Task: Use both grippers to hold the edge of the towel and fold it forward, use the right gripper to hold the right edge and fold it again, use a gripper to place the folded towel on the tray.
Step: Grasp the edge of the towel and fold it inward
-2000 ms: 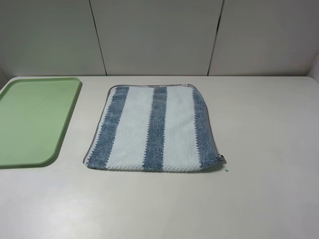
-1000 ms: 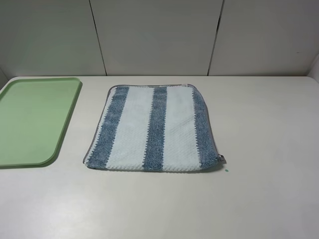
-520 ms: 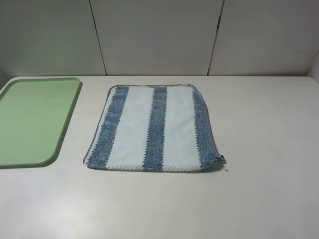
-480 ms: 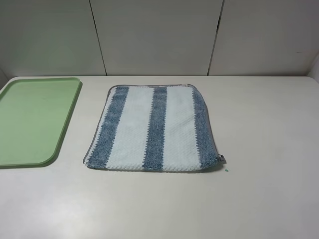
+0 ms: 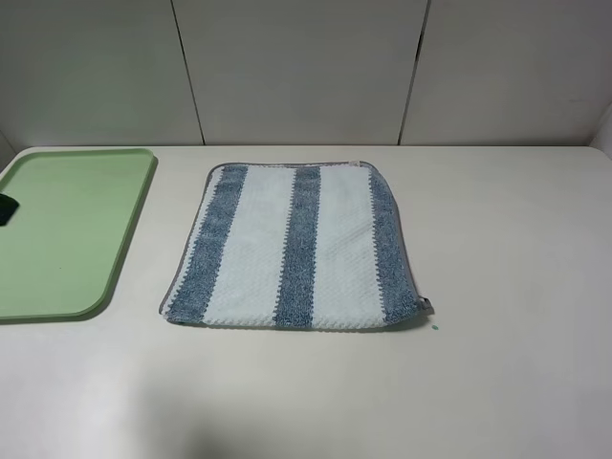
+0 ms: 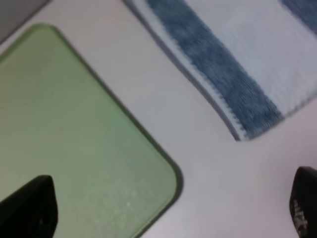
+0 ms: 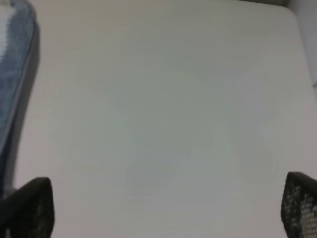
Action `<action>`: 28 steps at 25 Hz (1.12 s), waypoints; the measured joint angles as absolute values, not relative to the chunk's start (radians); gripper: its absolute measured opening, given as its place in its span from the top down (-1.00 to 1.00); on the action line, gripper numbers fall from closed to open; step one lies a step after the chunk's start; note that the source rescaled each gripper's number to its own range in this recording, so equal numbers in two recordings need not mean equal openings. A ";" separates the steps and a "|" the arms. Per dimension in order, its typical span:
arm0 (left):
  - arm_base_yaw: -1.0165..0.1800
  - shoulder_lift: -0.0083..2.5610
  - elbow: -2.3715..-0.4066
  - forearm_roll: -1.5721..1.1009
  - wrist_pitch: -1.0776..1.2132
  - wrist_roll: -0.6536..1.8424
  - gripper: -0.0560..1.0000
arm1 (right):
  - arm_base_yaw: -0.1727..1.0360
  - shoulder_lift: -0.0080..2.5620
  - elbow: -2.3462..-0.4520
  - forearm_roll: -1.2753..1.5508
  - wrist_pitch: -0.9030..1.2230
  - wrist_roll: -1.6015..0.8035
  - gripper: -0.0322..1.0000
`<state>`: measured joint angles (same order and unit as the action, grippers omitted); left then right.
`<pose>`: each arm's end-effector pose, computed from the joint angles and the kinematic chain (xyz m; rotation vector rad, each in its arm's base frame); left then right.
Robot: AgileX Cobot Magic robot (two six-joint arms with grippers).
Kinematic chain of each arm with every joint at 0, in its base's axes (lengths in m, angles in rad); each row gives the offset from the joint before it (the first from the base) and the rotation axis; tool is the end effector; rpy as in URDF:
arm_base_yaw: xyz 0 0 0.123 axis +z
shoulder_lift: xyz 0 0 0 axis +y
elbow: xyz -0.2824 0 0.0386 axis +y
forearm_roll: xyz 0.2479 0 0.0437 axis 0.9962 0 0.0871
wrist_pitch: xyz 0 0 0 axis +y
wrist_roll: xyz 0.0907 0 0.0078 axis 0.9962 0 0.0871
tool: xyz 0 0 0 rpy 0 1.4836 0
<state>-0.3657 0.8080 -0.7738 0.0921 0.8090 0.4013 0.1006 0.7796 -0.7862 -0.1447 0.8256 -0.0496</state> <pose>0.1405 -0.0473 0.3268 0.9078 2.1416 0.1273 0.1417 0.0046 0.3341 -0.2304 2.2851 -0.1465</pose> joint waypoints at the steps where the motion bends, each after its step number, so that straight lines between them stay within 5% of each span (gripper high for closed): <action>1: -0.417 0.833 -0.774 0.111 0.809 0.401 -0.85 | 0.141 0.798 -0.786 -0.157 0.814 -0.054 -1.00; 13: -0.671 0.946 -0.774 0.189 0.784 0.401 -0.85 | 0.626 1.054 -0.786 -0.285 0.792 -0.099 -1.00; 20: -0.819 0.946 -0.737 0.192 0.781 0.401 -0.84 | 0.759 1.165 -0.786 -0.285 0.769 -0.129 -1.00; 28: -0.914 0.946 -0.563 0.235 0.739 0.413 -0.82 | 0.774 1.259 -0.786 -0.273 0.736 -0.229 -1.00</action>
<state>-0.9141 0.9462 -0.5627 0.2354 0.7393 0.4126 0.7744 1.2586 -0.7862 -0.2726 0.7357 -0.2295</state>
